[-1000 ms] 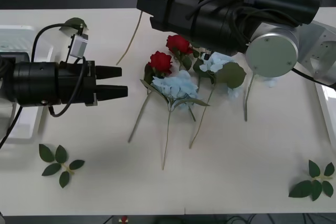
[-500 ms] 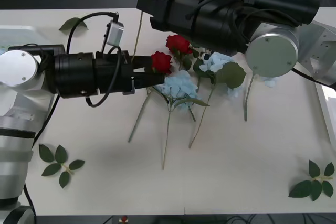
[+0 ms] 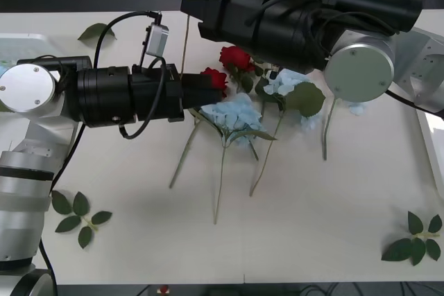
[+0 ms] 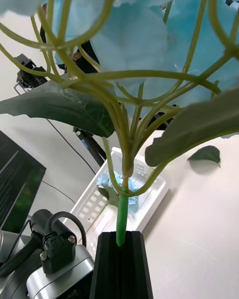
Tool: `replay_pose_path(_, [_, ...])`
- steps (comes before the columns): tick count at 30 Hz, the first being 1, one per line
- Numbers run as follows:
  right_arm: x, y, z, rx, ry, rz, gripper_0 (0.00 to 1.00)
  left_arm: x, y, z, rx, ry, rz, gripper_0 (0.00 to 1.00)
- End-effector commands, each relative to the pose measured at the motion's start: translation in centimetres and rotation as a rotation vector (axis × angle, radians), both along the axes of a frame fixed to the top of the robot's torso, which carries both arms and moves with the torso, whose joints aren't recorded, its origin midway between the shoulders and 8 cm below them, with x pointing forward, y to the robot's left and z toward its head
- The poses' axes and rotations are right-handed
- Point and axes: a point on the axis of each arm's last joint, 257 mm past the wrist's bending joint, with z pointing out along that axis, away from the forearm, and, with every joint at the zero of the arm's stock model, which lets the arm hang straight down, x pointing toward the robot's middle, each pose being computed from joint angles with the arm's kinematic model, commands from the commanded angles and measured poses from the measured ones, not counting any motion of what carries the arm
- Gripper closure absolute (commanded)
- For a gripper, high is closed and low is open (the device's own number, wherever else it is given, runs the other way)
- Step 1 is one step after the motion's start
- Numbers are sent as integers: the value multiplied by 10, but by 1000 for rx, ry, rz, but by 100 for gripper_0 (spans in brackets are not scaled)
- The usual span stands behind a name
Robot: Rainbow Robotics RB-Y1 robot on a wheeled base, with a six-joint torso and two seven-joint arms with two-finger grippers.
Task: Place the red flowers into the right box and the blue flowers into the left box. If a person shows an open palm, hand one flower to the person first, then continue sorting.
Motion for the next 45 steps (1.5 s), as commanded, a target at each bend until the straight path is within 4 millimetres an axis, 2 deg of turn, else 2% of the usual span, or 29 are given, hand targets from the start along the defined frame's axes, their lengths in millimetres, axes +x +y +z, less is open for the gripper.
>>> replay_pose_path(1, [-6,9,21,24,-22,22,100,-2,-3,18,-12,-19,-17,100])
replay_pose_path(23, [-6,9,21,24,-22,22,100,-8,-4,19,-18,-16,-39,100])
replay_pose_path(24, [-6,9,21,24,-22,22,86,-8,-4,19,-18,-14,-40,100])
replay_pose_path(25, [-6,9,21,24,-22,22,48,-9,-4,19,-17,-14,-42,100])
replay_pose_path(26, [-6,9,21,24,-22,22,31,-9,-4,19,-17,-14,-42,100])
replay_pose_path(27, [-6,9,21,24,-22,22,17,-9,-5,19,-19,-13,-42,100])
replay_pose_path(30, [-6,9,21,24,-22,22,1,-10,-5,18,-15,-11,-47,100])
replay_pose_path(39, [-6,9,21,24,-22,22,0,-9,1,16,-1,-5,-40,100])
replay_pose_path(45, [-6,9,21,24,-22,22,0,1,27,-1,74,64,11,100])
